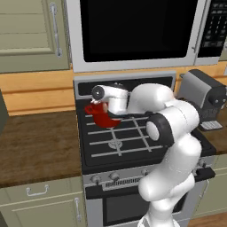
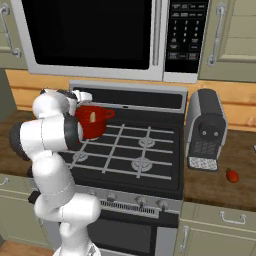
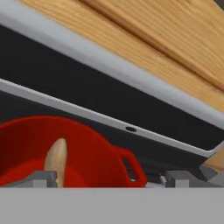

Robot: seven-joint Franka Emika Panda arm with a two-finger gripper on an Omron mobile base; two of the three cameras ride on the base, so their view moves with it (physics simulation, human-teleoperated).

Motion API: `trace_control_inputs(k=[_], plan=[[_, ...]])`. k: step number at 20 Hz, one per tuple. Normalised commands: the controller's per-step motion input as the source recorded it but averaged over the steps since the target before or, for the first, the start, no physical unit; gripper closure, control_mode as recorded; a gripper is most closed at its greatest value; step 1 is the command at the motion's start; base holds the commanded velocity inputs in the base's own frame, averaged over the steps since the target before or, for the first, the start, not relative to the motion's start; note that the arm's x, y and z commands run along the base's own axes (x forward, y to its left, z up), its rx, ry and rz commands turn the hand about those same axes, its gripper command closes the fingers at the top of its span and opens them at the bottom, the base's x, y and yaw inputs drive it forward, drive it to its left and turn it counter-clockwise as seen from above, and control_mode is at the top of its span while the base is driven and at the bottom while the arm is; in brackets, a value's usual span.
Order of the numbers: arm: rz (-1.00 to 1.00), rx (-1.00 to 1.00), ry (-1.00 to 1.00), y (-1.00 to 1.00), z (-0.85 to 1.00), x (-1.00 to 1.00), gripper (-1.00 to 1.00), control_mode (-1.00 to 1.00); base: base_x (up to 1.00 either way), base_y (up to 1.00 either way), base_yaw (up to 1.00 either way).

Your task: Put the sweet potato and tomato in the pot. Retrieve the spatula and lightly stir the vegetables in the pot.

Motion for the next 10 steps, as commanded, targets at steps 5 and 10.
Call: trace_control_inputs(k=[5,10], plan=[[0.00,0.16,-0.05,-0.21,0.85,-1.00,-1.00,-1.00,0.00,0.00,0.00],[-0.01,0.28,0.04,-0.78,1.00,-0.93,-1.00,-1.00,0.00,0.00,0.00]])
